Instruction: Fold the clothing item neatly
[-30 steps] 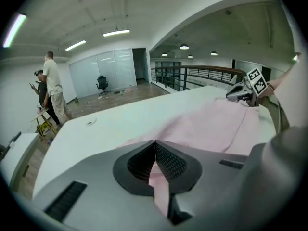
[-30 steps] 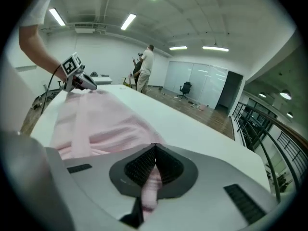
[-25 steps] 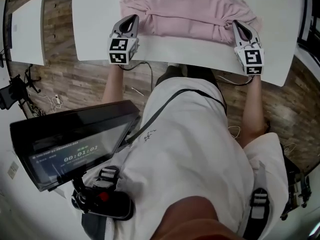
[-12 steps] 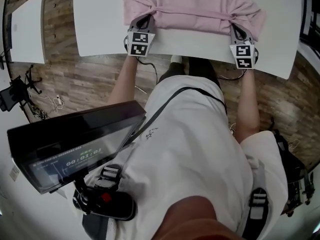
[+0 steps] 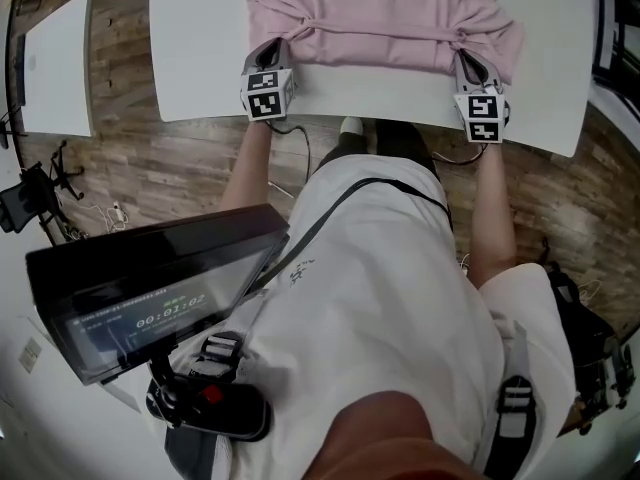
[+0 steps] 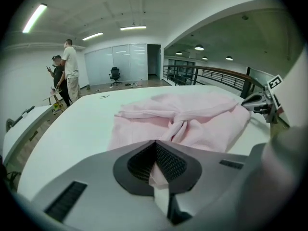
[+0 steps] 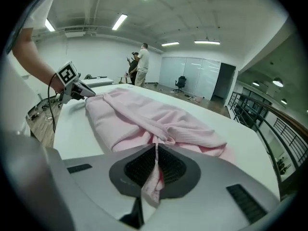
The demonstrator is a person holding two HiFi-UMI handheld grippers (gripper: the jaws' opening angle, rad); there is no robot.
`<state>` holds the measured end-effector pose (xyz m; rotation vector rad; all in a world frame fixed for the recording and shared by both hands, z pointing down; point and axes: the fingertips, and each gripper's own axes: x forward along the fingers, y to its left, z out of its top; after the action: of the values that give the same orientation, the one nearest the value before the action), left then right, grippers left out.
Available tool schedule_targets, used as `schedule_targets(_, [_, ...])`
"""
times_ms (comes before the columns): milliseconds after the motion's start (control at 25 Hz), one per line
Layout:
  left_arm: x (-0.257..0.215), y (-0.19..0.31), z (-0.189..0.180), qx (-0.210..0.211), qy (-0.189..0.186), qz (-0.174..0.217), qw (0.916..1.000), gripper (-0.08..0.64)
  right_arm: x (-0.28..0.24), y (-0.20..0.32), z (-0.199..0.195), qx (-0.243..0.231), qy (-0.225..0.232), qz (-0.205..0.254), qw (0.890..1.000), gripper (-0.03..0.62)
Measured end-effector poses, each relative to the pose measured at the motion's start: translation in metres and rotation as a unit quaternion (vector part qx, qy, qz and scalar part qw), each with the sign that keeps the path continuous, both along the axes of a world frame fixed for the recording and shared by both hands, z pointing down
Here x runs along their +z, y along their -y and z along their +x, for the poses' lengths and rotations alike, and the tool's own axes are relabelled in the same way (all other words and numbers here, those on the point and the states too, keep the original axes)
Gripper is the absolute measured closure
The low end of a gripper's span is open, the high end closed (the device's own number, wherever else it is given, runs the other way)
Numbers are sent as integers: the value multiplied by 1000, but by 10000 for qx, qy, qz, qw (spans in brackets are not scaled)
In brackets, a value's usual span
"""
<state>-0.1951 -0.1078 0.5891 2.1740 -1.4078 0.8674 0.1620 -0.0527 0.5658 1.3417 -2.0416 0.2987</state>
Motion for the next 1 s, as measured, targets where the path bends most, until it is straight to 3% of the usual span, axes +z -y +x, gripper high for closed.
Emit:
schedule_targets(280, [10, 31, 4, 121, 65, 11, 9999, 558, 18, 8, -1, 583, -218, -130, 9980, 589])
schedule_targets(600, [12, 33, 8, 40, -140, -10, 9999, 558, 20, 34, 10, 425, -341, -40, 9985, 589])
schedule_targets(800, [-7, 20, 5, 253, 12, 305, 9992, 557, 3, 16, 1, 459, -313, 217, 9982, 589])
schedule_targets(1000, [-47, 8, 19, 653, -269, 695, 9951, 558, -45, 10, -11, 584, 161, 657, 9960, 589])
